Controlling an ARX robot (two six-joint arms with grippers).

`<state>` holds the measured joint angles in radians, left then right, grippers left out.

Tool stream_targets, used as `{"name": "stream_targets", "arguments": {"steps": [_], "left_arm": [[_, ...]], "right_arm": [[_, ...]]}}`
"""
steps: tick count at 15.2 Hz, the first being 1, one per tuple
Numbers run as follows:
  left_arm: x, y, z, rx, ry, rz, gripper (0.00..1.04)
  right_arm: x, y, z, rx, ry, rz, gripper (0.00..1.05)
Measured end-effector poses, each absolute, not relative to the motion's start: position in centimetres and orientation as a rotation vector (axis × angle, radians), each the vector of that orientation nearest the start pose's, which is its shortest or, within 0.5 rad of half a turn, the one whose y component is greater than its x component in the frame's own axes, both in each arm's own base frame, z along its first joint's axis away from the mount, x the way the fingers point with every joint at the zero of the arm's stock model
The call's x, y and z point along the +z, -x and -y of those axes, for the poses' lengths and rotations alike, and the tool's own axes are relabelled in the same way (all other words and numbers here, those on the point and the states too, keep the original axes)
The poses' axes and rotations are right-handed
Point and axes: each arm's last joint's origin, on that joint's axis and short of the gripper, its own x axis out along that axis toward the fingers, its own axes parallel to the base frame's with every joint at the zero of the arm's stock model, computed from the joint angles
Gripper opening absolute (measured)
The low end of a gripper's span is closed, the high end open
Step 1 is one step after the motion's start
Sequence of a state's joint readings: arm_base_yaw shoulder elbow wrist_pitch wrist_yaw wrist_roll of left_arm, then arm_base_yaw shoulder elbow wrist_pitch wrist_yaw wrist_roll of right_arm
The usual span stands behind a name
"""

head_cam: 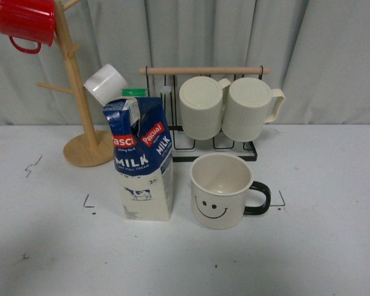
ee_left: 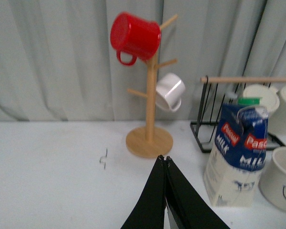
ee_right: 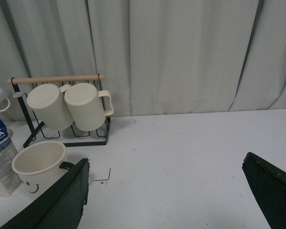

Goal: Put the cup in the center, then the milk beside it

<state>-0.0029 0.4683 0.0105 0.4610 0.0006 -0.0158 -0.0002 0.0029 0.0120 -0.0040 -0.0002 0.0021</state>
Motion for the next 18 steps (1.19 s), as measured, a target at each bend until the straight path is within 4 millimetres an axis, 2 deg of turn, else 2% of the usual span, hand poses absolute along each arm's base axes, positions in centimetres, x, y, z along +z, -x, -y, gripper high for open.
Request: {"name": "stream_targets", "arguments": {"steps": [12, 14, 18], "left_arm": [[16.9, -10.8, 0.0, -0.001, 0.015, 0.010, 0.02], [16.6, -9.8, 0.0, -0.001, 0.015, -0.007, 0.02], [16.7, -9.7, 0.0, -0.001, 0.015, 0.003, 0.02]], "right_arm": [[16.7, -9.7, 0.0, 0.000, -0.002, 0.006, 0.98], [16.7, -9.7, 0.0, 0.000, -0.002, 0.006, 0.98], [16.7, -9.7, 0.0, 0.000, -0.002, 0.005, 0.98]]}}
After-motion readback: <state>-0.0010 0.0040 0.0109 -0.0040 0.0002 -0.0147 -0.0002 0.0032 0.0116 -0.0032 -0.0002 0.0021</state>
